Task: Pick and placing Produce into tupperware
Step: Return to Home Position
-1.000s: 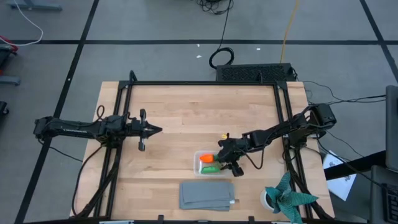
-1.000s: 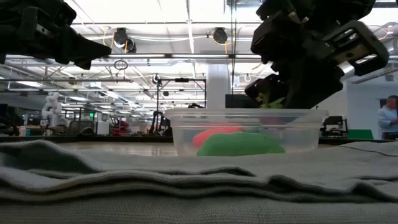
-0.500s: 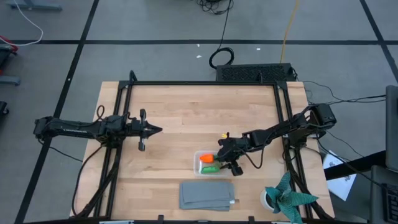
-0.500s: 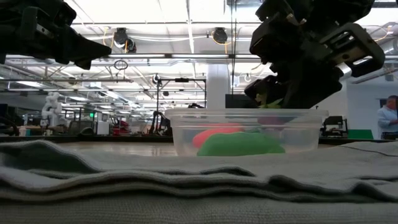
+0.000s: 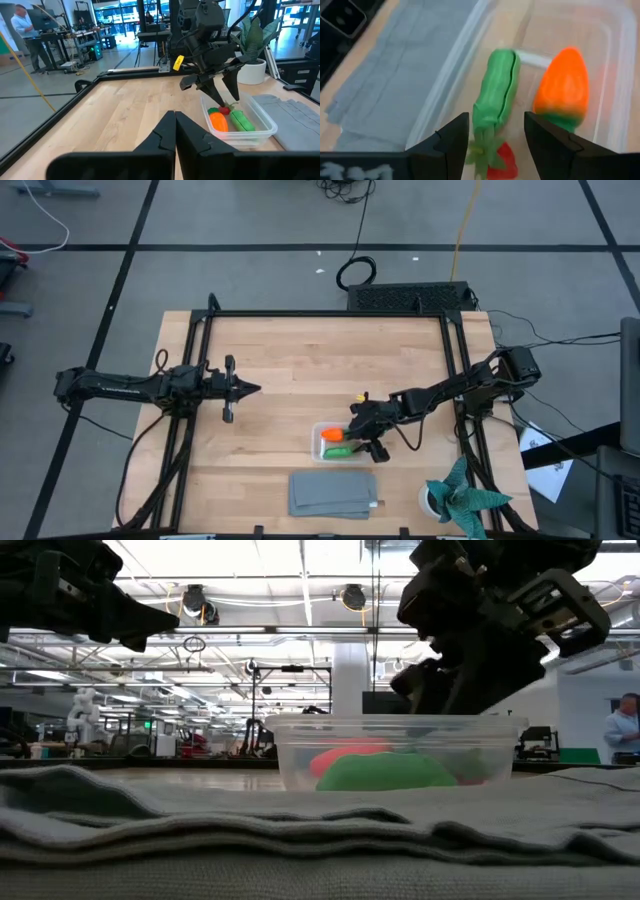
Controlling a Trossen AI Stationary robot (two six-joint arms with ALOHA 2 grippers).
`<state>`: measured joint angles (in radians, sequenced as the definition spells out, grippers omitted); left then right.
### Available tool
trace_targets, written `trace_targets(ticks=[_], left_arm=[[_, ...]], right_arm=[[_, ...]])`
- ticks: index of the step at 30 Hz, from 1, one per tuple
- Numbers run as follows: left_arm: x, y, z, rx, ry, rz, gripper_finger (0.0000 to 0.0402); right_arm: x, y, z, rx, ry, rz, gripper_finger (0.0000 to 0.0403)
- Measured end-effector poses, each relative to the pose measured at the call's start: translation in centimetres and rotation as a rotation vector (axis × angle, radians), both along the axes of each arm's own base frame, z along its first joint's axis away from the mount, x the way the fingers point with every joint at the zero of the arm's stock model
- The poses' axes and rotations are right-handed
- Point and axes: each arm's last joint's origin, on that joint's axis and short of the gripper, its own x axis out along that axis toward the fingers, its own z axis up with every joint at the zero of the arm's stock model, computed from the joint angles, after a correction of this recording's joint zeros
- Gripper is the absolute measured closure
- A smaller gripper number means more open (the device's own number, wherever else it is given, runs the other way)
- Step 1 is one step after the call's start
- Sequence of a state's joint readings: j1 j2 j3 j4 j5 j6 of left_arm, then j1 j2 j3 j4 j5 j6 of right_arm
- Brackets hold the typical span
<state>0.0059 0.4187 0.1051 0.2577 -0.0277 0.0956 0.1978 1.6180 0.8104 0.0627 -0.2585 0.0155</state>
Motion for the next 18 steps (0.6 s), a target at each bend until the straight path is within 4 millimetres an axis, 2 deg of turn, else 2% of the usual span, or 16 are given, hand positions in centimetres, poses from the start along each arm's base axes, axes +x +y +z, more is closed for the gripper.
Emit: trace_targets(ticks=[5, 9, 13, 18], left_arm=[[0.0, 0.0, 0.0, -0.011, 0.001, 0.000, 0.0388], [0.0, 0.0, 0.0, -0.011, 0.000, 0.000, 0.0379], [0.0, 0.0, 0.2, 0.001, -0.015, 0.000, 0.0390], [0.0, 0.0, 0.5, 0.055, -0.052, 0.009, 0.0396]], right_arm=[[0.1, -0.1, 0.9, 0.010, -0.060, -0.005, 0.0224], [-0.2, -0.6, 2.5, -0.010, -0.117, -0.019, 0.0244], [-0.8, -1.3, 5.0, -0.014, -0.215, -0.027, 0.0285], [-2.5, -3.1, 8.6, -0.008, -0.324, -0.083, 0.0365]])
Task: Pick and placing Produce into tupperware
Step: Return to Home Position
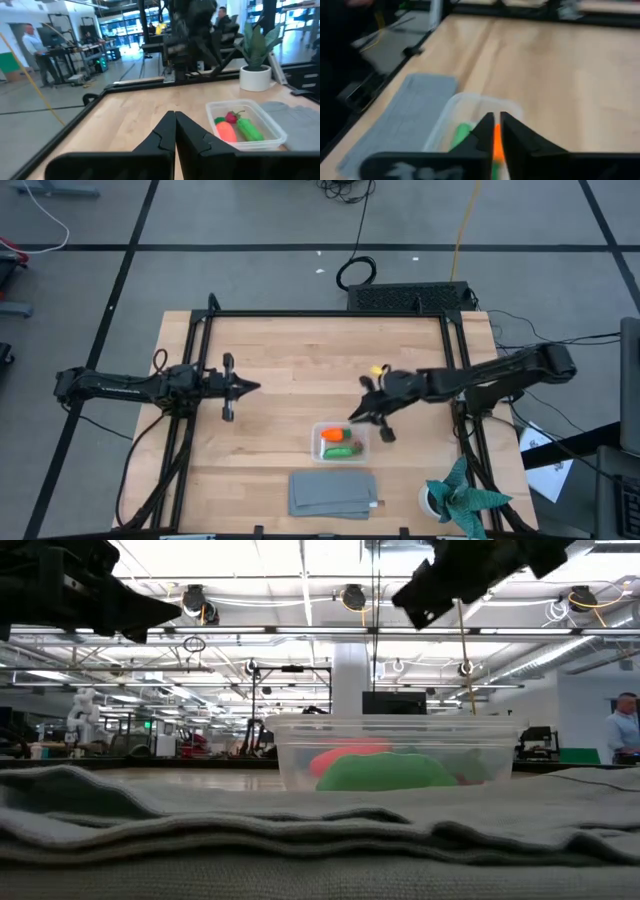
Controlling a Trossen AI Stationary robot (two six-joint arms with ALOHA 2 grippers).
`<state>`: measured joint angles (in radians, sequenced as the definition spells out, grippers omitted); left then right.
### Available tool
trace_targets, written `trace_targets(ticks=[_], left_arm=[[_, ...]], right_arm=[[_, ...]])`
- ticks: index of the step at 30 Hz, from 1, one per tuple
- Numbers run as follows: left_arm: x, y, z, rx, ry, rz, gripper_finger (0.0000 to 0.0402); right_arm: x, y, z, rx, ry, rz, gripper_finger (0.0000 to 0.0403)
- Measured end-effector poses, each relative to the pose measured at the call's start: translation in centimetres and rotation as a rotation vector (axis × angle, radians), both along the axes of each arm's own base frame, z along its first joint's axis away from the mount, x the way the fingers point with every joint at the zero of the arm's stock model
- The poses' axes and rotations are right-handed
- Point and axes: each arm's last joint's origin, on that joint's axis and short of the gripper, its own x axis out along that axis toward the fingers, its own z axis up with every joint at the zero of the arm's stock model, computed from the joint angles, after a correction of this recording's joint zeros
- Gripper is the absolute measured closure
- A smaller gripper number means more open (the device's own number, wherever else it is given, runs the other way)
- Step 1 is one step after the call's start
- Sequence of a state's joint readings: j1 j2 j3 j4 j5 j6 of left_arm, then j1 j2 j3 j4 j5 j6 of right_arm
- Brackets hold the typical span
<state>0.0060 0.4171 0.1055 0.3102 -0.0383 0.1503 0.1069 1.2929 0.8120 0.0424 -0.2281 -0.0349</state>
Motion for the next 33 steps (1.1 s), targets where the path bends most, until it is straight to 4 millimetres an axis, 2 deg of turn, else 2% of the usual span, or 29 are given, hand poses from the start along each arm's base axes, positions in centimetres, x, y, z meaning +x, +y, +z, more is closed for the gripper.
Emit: trace_targets(ticks=[3, 12, 19, 23, 33], left_arm=[[0.0, 0.1, 0.0, 0.023, 0.000, 0.024, 0.0400], [-0.3, 0.2, 0.5, 0.031, -0.043, 0.073, 0.0399], [-1.1, 0.0, 0.9, 0.045, -0.086, 0.052, 0.0399], [-1.5, -0.2, 1.0, 0.043, -0.092, 0.033, 0.0400], [-1.7, -0.3, 0.8, 0.027, -0.077, 0.026, 0.0400]], right_arm=[[-1.3, -1.1, 1.9, -0.009, -0.050, -0.096, 0.0396], [-6.0, -2.8, 6.4, 0.003, -0.199, -0.203, 0.0401], [-10.1, -3.1, 8.4, 0.015, -0.280, -0.275, 0.0402], [-12.2, -3.2, 8.3, 0.044, -0.334, -0.305, 0.0403], [-16.1, -3.5, 5.8, 0.094, -0.414, -0.410, 0.0403]])
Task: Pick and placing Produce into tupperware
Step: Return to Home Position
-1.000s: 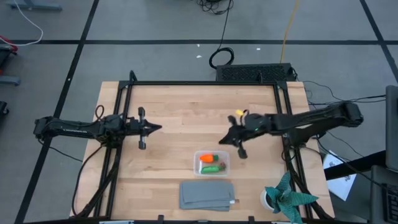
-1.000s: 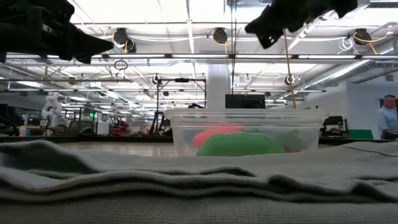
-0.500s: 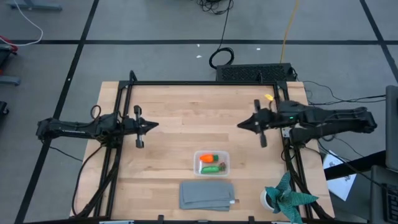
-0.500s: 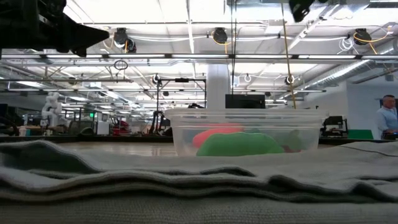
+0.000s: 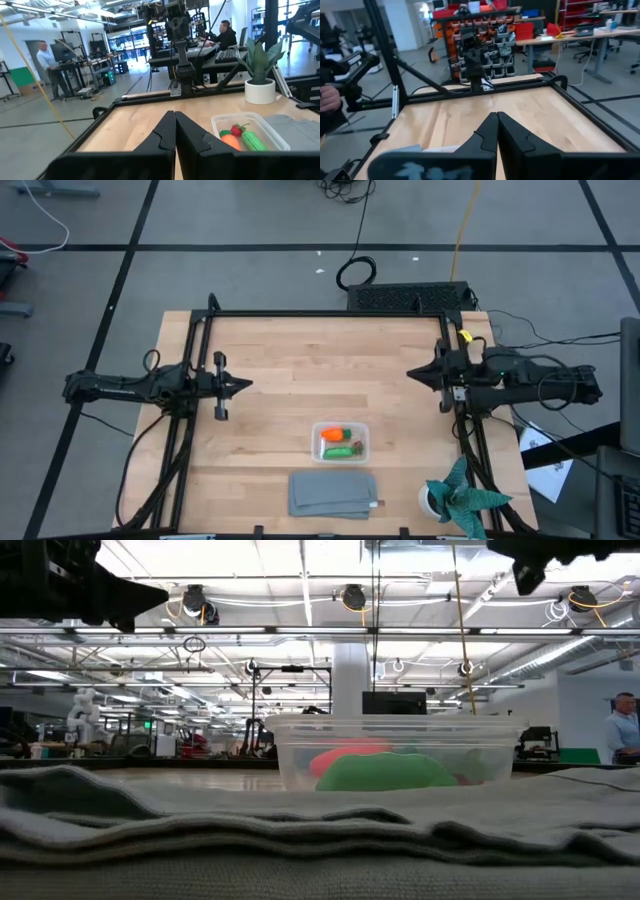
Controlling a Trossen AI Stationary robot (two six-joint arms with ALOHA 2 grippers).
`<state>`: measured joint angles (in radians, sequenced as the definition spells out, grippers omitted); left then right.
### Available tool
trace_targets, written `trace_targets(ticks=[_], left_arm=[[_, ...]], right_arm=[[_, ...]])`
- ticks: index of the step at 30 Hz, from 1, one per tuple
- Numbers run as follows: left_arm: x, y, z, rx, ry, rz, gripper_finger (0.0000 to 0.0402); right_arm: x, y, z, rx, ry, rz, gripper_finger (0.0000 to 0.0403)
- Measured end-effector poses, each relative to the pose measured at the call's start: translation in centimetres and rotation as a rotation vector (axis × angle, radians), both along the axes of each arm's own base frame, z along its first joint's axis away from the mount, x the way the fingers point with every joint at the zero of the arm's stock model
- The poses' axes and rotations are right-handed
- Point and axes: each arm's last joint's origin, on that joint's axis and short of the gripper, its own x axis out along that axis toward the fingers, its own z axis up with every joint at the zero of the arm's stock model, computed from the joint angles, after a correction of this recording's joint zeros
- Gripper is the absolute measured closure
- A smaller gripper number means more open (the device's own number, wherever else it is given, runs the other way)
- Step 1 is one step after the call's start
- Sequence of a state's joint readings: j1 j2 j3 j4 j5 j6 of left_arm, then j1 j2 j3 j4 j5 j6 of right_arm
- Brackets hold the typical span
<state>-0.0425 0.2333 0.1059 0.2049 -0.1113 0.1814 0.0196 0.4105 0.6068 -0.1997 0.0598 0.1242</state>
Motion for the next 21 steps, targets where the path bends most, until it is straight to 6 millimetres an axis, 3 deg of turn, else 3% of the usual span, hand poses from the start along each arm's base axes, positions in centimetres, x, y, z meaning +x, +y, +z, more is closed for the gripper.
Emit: trace_targets(ticks=[10, 21], left_arm=[[0.0, 0.0, -0.4, -0.007, 0.038, 0.001, 0.0399], [0.0, 0.0, -0.4, -0.013, 0.045, 0.001, 0.0400]], right_arm=[[-1.9, -0.3, -4.7, 0.049, -0.028, -0.080, 0.0403], [-2.2, -0.4, -9.2, 0.074, -0.070, -0.131, 0.0403]])
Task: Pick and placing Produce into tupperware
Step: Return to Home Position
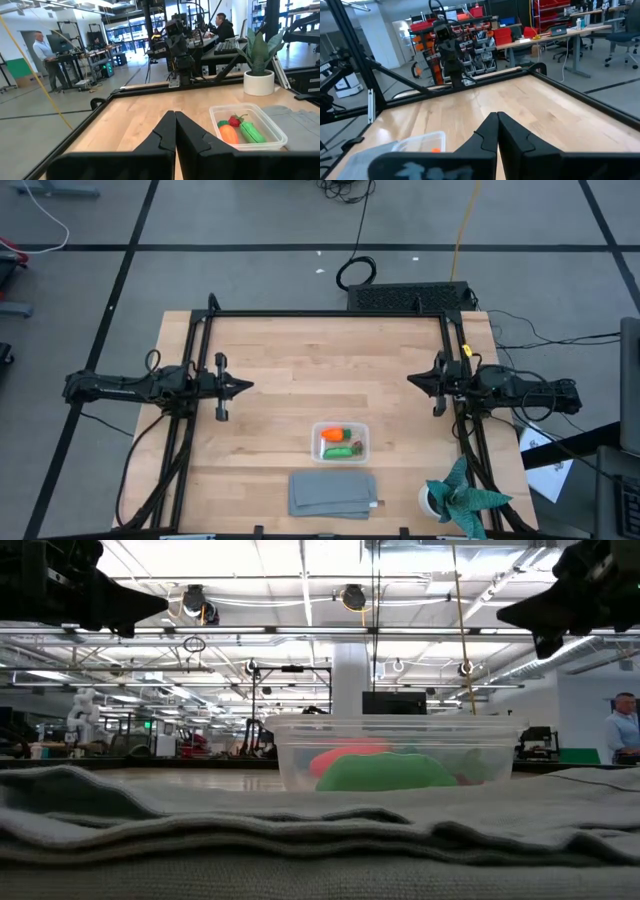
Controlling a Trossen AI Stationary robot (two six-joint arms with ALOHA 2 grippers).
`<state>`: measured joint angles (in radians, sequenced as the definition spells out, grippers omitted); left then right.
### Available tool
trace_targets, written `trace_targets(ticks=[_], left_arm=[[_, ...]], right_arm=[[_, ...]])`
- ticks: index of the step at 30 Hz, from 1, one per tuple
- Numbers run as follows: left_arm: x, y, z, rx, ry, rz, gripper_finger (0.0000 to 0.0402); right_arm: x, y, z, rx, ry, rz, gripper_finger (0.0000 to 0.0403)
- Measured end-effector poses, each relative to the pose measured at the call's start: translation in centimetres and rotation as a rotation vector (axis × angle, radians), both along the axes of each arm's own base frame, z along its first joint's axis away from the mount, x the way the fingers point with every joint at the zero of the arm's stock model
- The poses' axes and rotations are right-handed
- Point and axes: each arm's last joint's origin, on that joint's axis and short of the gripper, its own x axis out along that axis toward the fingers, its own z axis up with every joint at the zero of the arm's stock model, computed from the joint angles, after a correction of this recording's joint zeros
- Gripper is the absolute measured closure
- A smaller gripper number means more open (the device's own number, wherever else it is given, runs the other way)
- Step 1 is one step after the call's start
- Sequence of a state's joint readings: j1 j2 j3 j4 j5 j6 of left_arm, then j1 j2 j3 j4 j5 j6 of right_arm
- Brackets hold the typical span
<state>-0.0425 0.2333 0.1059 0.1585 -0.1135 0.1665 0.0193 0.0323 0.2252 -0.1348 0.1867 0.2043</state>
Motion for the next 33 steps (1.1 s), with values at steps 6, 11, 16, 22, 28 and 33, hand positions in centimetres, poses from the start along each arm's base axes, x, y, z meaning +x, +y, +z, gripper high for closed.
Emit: trace_targets(ticks=[6, 11, 16, 22, 28, 33], left_arm=[[0.0, 0.0, 0.0, -0.006, -0.002, 0.000, 0.0398], [0.0, 0.0, 0.0, -0.012, 0.000, 0.000, 0.0397], [0.0, 0.0, 0.0, -0.014, -0.001, -0.002, 0.0400], [0.0, 0.0, 0.0, -0.015, -0.001, -0.008, 0.0396], [0.0, 0.0, -0.1, -0.019, 0.005, -0.009, 0.0396], [0.0, 0.0, -0.1, -0.018, 0.006, -0.009, 0.0400]], right_arm=[[0.1, 0.0, -1.1, -0.001, -0.001, 0.004, 0.0403], [0.4, 0.1, -1.6, -0.014, -0.019, 0.019, 0.0403], [0.6, 0.2, -2.2, -0.045, -0.026, 0.077, 0.0403], [0.7, 0.3, -2.5, -0.065, -0.030, 0.093, 0.0403], [0.8, 0.3, -3.0, -0.058, -0.017, 0.099, 0.0403], [0.9, 0.4, -2.9, -0.059, -0.056, 0.114, 0.0403]])
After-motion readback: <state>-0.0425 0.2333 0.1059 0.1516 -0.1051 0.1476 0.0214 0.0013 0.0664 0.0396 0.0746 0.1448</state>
